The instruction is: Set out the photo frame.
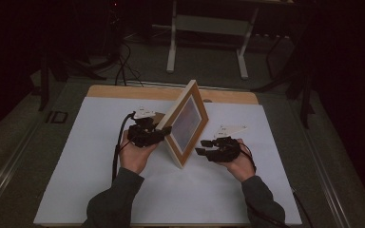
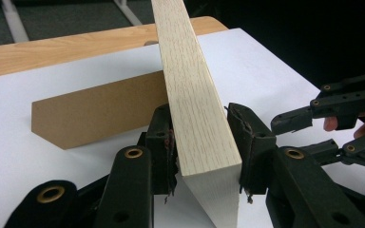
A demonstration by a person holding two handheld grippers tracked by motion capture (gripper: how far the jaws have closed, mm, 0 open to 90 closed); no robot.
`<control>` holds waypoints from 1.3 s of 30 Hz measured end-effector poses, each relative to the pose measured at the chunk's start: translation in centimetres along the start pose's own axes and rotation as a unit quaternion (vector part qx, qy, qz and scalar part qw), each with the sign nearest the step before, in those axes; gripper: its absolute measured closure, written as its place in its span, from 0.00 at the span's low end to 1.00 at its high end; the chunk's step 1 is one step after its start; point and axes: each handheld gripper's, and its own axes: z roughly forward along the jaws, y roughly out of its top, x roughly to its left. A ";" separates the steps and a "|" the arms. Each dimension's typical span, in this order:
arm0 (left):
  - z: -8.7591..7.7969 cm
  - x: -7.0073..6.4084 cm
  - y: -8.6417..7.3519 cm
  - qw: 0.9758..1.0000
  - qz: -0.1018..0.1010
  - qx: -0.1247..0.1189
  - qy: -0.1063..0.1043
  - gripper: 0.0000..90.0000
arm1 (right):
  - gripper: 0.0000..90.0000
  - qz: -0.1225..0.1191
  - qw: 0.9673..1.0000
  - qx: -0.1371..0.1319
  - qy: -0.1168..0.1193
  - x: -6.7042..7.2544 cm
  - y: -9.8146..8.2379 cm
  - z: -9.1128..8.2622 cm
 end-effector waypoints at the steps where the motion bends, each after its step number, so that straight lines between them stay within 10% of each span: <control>1: 0.0 0.1 0.0 1.000 0.001 0.001 0.000 0.72 | 0.63 0.000 1.000 0.000 0.000 0.0 0.0 0.0; 15: -0.7 3.3 0.3 0.998 -0.034 0.004 -0.056 0.78 | 0.63 -0.001 1.000 -0.002 -0.003 -0.1 0.2 -0.1; 26: -0.8 4.3 0.5 0.996 -0.011 0.015 -0.086 0.78 | 0.63 -0.001 1.000 -0.003 -0.007 -0.4 0.5 -0.3; 39: -0.4 5.7 0.9 0.985 0.011 0.030 -0.168 0.79 | 0.63 0.008 0.999 -0.015 -0.030 -1.7 1.4 -1.3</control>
